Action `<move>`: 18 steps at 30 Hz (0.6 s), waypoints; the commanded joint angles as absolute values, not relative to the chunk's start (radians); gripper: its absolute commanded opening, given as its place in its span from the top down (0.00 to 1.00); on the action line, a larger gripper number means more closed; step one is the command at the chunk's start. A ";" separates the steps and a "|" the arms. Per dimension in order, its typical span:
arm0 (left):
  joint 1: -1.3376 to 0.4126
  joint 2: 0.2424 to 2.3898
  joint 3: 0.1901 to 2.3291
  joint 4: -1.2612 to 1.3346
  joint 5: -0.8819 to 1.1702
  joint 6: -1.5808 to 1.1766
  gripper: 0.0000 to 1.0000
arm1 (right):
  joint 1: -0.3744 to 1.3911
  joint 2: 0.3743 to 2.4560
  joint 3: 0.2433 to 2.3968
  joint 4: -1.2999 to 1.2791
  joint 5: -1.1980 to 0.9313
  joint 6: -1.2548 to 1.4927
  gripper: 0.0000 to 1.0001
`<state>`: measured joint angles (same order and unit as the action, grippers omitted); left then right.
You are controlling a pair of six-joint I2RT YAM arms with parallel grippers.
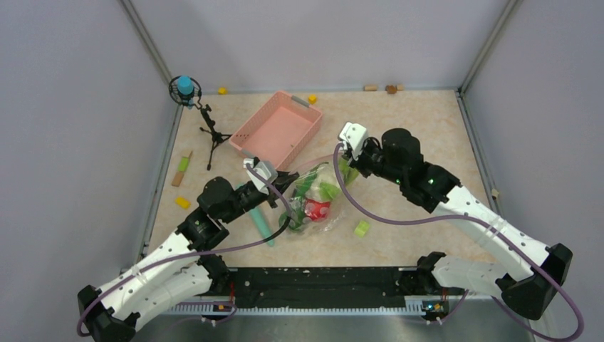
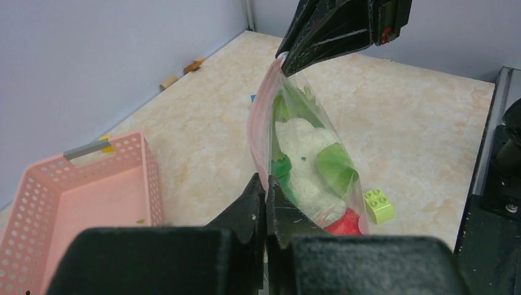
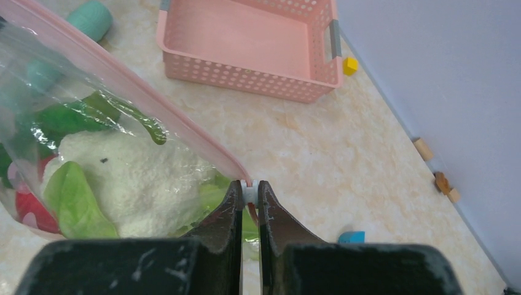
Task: Place the food in the zip-top bag and seal the zipper
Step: Zip the zipper food storage bag at the center of the board.
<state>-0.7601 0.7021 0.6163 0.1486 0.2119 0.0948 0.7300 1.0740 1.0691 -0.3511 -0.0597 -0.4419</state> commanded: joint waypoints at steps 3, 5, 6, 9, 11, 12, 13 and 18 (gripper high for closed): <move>-0.757 0.663 0.611 0.152 0.178 0.090 1.00 | 0.704 1.042 1.073 -0.284 0.209 -0.492 1.00; -0.756 0.661 0.610 0.150 0.176 0.088 1.00 | 0.705 1.043 1.072 -0.283 0.231 -0.499 1.00; -0.758 0.660 0.611 0.150 0.176 0.089 1.00 | 0.705 1.044 1.068 -0.283 0.245 -0.506 1.00; -0.757 0.660 0.611 0.148 0.175 0.086 1.00 | 0.705 1.043 1.058 -0.276 0.291 -0.520 1.00; -0.757 0.660 0.613 0.146 0.172 0.086 1.00 | 0.704 1.045 1.056 -0.273 0.303 -0.519 1.00; -0.757 0.661 0.611 0.146 0.172 0.087 1.00 | 0.703 1.044 1.056 -0.272 0.303 -0.520 1.00; -0.756 0.662 0.612 0.146 0.172 0.086 1.00 | 0.704 1.043 1.053 -0.270 0.304 -0.523 1.00; -0.758 0.664 0.615 0.142 0.165 0.085 1.00 | 0.704 1.035 1.041 -0.257 0.353 -0.536 1.00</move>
